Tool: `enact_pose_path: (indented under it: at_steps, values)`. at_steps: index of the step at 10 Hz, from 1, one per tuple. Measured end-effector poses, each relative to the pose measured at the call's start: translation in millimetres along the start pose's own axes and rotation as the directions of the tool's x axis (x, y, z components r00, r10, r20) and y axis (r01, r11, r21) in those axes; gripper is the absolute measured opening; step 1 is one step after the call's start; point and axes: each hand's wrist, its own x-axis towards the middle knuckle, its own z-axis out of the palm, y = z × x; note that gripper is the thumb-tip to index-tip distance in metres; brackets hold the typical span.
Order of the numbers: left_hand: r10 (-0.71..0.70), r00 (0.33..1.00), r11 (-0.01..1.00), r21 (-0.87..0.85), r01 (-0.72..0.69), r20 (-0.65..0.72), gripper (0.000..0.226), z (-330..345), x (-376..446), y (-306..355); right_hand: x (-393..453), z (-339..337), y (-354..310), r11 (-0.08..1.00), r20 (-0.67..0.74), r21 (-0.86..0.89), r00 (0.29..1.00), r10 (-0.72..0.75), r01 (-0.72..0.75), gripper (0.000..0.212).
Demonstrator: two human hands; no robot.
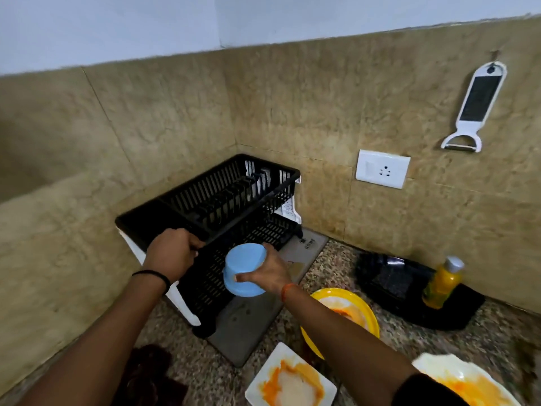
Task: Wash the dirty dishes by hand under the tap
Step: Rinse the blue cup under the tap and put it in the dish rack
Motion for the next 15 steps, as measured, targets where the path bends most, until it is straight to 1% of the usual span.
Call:
enact_pose_path:
  at_steps: [2, 3, 4, 5, 7, 8, 10, 11, 12, 13, 14, 15]
  values:
    - [-0.064, 0.993, 0.992, -0.101, 0.074, 0.1, 0.021, -7.2, 18.0, -3.4, 39.4, 45.6, -3.9, 1.0, 0.059, -0.022, 0.998, -0.017, 0.018, 0.105]
    - [-0.068, 0.99, 0.99, -0.112, 0.083, 0.127, 0.019, -9.4, 22.1, -3.5, 54.9, 65.3, -6.6, 0.996, 0.057, -0.088, 0.998, 0.026, -0.021, 0.118]
    - [-0.057, 0.985, 0.993, -0.096, 0.073, 0.163, 0.02, -12.3, 25.4, -1.1, 67.0, 82.0, -9.4, 0.992, 0.065, -0.107, 0.995, 0.071, -0.064, 0.118]
    - [-0.038, 0.983, 0.994, -0.09, 0.055, 0.182, 0.02, -14.7, 29.3, 0.4, 75.4, 95.4, -8.5, 0.981, 0.086, -0.175, 0.991, 0.105, -0.088, 0.119]
    - [-0.045, 0.99, 0.997, -0.063, 0.053, 0.132, 0.02, -10.2, 25.8, 3.6, 83.2, 112.4, -6.9, 0.971, 0.125, -0.22, 0.984, 0.124, -0.094, 0.129]
    - [-0.042, 0.992, 0.997, -0.066, 0.05, 0.121, 0.021, -9.9, 24.1, 3.6, 83.5, 118.3, -4.5, 0.965, 0.15, -0.234, 0.977, 0.152, -0.115, 0.129]
    - [-0.043, 0.993, 0.996, -0.077, 0.052, 0.114, 0.022, -11.4, 22.6, 4.4, 87.6, 128.7, 3.2, 0.938, 0.158, -0.332, 0.975, 0.159, -0.1, 0.107]
    - [-0.054, 0.993, 0.996, -0.066, 0.061, 0.106, 0.022, -10.5, 23.0, 3.9, 91.5, 126.6, 2.5, 0.947, 0.215, -0.312, 0.966, 0.147, -0.075, 0.1]
    - [-0.064, 0.992, 0.996, -0.056, 0.07, 0.108, 0.021, -8.6, 24.7, 2.8, 92.3, 121.5, 5.7, 0.962, 0.236, -0.263, 0.962, 0.137, -0.073, 0.098]
    - [-0.066, 0.993, 0.996, -0.045, 0.07, 0.098, 0.021, -6.5, 26.2, 3.4, 88.0, 119.3, 12.6, 0.986, 0.254, -0.152, 0.961, 0.111, -0.074, 0.102]
    - [-0.06, 0.995, 0.998, 0.02, 0.059, 0.079, 0.021, -4.8, 26.5, 6.5, 81.4, 112.7, 10.7, 0.986, 0.194, -0.15, 0.976, 0.095, -0.067, 0.089]
    - [-0.032, 0.999, 0.993, 0.111, 0.028, 0.033, 0.018, -0.8, 23.3, 13.2, 76.4, 98.4, 4.7, 0.989, 0.126, -0.144, 0.99, 0.057, -0.038, 0.057]
